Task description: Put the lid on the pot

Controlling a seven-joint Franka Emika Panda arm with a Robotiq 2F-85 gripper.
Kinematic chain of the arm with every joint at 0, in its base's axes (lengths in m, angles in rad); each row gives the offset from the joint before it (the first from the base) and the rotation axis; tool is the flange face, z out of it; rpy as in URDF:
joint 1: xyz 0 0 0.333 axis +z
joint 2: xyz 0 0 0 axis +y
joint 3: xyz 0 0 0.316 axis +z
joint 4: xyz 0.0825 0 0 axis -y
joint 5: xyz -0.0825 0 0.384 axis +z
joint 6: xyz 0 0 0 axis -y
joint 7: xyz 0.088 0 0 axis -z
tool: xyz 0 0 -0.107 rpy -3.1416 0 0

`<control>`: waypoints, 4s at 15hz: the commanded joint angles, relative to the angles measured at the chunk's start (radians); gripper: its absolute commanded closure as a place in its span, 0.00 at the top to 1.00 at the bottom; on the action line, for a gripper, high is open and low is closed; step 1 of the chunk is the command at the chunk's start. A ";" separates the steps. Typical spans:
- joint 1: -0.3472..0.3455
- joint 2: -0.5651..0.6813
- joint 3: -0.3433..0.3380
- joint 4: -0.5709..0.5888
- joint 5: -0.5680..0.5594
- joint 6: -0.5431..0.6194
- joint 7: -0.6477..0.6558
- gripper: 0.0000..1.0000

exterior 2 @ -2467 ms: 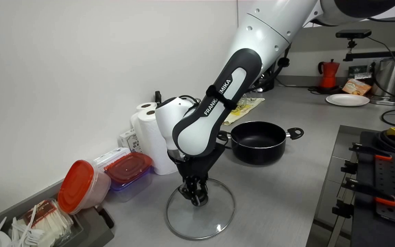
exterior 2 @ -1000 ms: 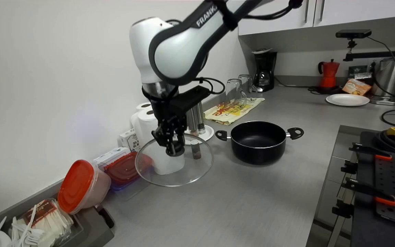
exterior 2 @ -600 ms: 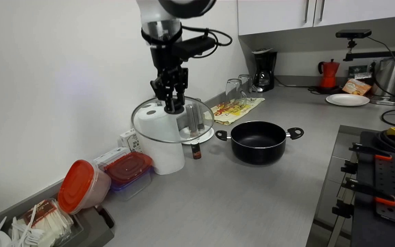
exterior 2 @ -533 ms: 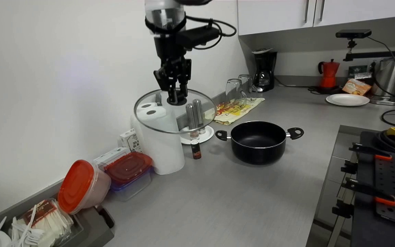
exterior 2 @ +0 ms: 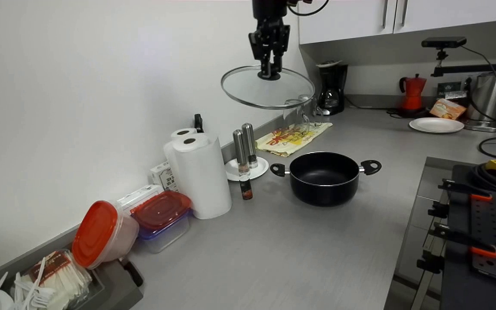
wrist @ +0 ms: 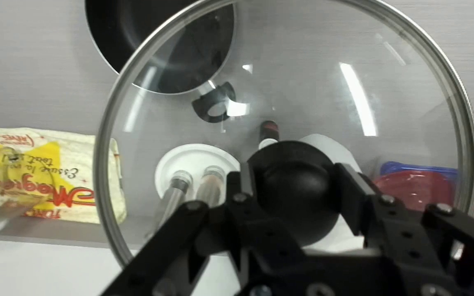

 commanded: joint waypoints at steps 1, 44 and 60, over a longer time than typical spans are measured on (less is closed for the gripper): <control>-0.086 -0.126 -0.031 -0.144 0.016 0.007 -0.067 0.25; -0.273 0.378 -0.110 -0.046 0.147 0.145 -0.285 0.25; -0.276 0.526 -0.091 -0.007 0.192 0.172 -0.284 0.25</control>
